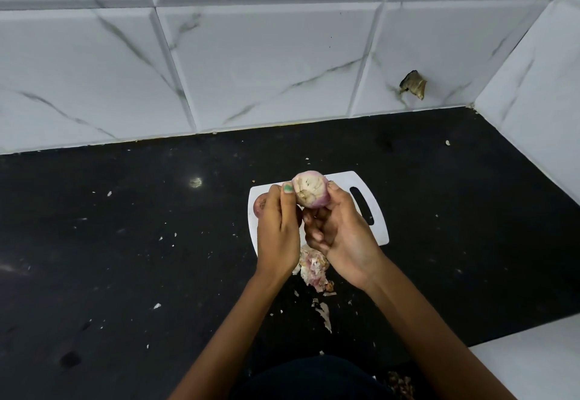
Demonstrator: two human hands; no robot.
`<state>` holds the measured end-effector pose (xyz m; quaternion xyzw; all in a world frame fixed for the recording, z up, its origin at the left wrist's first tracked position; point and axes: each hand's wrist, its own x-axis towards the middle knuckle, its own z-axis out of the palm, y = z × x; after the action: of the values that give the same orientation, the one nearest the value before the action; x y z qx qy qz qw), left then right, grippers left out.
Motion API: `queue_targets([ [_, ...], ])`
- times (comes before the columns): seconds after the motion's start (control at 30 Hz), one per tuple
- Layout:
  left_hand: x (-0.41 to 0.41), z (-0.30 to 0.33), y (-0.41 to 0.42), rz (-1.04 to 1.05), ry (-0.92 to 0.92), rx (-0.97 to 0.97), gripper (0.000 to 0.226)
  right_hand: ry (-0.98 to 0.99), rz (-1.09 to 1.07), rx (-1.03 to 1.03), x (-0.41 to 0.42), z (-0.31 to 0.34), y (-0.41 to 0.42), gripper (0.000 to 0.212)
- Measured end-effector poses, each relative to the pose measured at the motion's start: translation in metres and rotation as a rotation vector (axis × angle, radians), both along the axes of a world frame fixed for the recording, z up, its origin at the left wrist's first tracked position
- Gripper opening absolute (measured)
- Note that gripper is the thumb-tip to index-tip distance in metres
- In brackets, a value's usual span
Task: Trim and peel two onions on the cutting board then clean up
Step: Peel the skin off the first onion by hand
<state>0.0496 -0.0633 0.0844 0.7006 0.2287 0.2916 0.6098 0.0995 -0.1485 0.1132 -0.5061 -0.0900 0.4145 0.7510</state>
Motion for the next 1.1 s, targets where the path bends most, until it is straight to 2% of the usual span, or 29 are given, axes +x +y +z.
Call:
queue_targets([
  [0.1,-0.002,0.004,-0.001,-0.04,0.013,-0.032,0.045,0.035,-0.023,0.011,-0.001,0.0,-0.001,0.043],
  [0.23,-0.003,0.002,0.002,-0.164,0.026,-0.081,0.052,0.074,-0.057,0.031,0.003,0.0,-0.004,0.037],
  [0.4,-0.005,0.008,0.001,-0.197,-0.006,-0.198,0.039,0.036,-0.052,0.024,0.005,0.003,-0.007,0.039],
  [0.57,-0.004,0.015,-0.001,-0.203,0.045,-0.288,0.049,-0.068,-0.046,0.007,0.007,0.002,-0.007,0.029],
  [0.77,-0.002,0.017,-0.003,-0.17,0.067,-0.304,0.046,-0.16,-0.026,-0.02,0.008,-0.002,-0.008,0.031],
  [1.03,-0.001,0.02,0.001,-0.105,0.106,-0.273,0.074,-0.221,0.019,-0.043,0.007,-0.008,-0.01,0.035],
  [1.1,0.0,0.02,0.002,-0.107,0.13,-0.284,0.07,-0.241,0.031,-0.06,0.007,-0.009,-0.011,0.036],
])
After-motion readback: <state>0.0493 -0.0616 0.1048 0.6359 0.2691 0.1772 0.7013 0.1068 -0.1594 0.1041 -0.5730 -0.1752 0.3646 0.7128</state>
